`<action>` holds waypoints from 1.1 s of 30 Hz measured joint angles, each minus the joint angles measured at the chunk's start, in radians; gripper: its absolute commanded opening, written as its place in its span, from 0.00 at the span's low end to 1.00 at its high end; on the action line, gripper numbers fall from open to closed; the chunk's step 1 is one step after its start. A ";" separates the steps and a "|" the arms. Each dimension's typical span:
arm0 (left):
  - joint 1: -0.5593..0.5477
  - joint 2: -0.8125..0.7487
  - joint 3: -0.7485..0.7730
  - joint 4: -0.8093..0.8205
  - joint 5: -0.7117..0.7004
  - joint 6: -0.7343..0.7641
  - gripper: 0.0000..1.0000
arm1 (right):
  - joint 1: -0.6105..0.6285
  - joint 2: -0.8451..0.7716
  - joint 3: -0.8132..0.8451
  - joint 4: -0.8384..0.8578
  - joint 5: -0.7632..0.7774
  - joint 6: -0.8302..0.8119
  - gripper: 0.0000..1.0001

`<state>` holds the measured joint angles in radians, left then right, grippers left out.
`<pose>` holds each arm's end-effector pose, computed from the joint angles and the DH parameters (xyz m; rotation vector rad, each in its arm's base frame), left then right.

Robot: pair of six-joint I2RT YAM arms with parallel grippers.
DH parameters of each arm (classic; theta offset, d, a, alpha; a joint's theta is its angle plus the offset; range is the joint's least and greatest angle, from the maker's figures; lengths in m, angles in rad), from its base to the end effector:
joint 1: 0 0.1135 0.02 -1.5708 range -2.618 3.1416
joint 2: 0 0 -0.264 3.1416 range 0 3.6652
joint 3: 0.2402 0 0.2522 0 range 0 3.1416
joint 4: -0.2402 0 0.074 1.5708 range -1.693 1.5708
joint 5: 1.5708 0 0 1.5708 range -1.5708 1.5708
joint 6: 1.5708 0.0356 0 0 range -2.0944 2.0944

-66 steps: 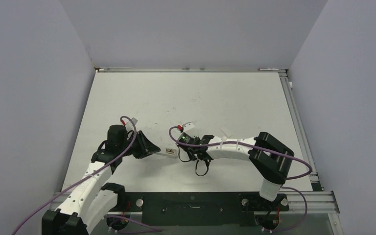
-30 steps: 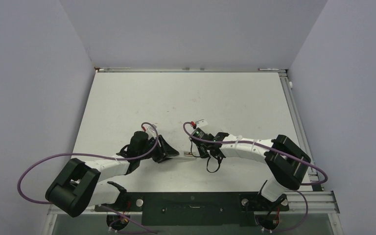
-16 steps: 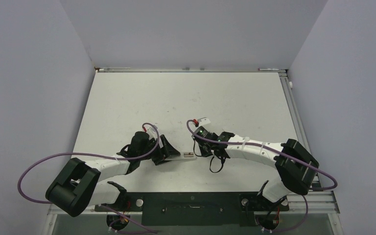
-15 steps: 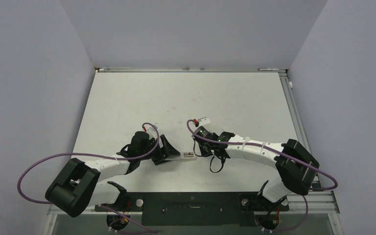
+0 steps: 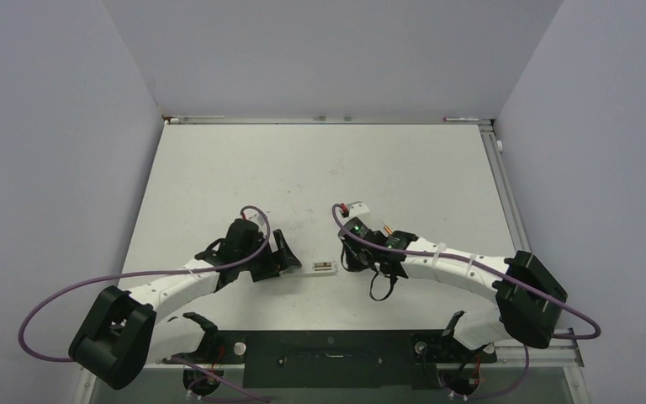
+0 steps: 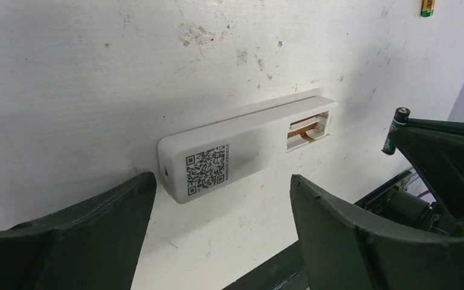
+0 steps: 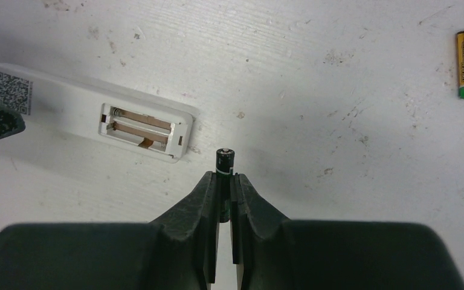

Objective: Load the batteries into the remote control

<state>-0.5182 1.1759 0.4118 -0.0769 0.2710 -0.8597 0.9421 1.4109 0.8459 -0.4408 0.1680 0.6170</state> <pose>0.1769 -0.1118 0.1503 -0.3080 2.5828 -0.9042 0.1668 0.2192 0.2015 -0.3580 2.5759 0.3748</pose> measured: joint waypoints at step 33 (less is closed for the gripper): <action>-0.059 -0.295 -0.018 -0.009 0.185 -0.145 0.62 | 0.049 -0.361 -0.398 0.649 -0.112 0.507 0.08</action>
<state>-0.5774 0.8806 0.3943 -0.0856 0.4564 -1.0046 0.9913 1.0496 0.4480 0.2085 0.0563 1.1240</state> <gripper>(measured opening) 0.665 0.097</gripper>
